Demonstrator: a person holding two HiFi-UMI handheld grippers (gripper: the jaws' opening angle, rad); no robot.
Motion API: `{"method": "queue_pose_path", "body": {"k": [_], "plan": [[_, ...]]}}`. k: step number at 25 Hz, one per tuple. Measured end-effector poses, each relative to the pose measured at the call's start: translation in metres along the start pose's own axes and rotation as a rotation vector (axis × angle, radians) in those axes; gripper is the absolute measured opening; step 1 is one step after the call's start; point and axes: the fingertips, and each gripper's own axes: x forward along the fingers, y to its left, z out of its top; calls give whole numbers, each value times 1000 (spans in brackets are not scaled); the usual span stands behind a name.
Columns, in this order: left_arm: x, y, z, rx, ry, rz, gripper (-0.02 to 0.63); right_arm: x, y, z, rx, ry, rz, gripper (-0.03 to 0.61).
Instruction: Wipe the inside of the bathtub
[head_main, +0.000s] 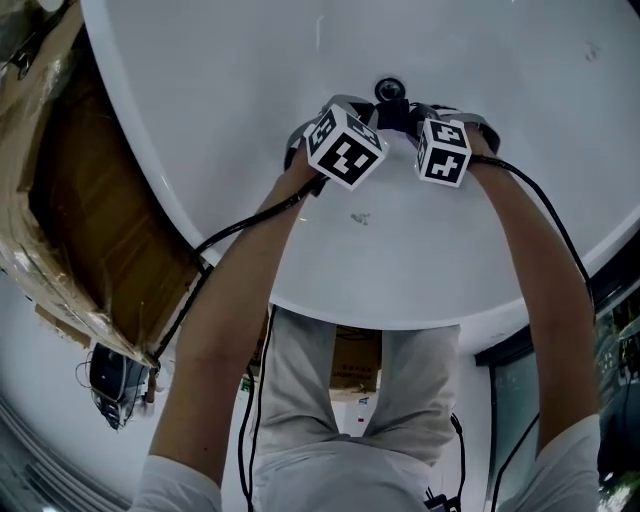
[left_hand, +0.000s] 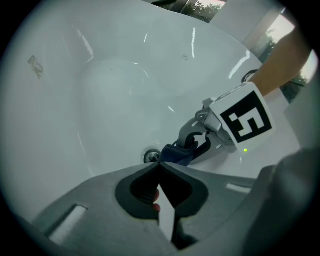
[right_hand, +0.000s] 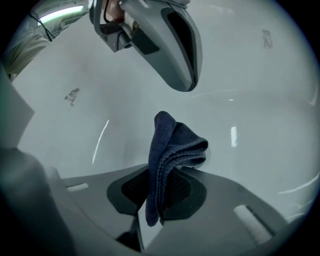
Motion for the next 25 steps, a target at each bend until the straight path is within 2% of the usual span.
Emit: {"method": "queue_pose_path", "body": {"k": [7,11,14,18,21,25], "plan": [[17,4,-6,-4,12,-17,0,20,-14,7,-31,-3,-24,56],[24,10,-10,-37,16,-21,0,36,-16,7,-2,4,-16,56],[27,13,-12,-71,18,-26,0,48,-16,-2,14,63,-30,57],[29,11,-16,-48,38,-38,0,64,-9,-12,56,108,-23,58],[27,13,-15,-44,34,-41,0,65,-8,-9,92,94,6,58],[29,16,-18,-58,35,-44,0,65,11,-8,31,105,103,58]]}}
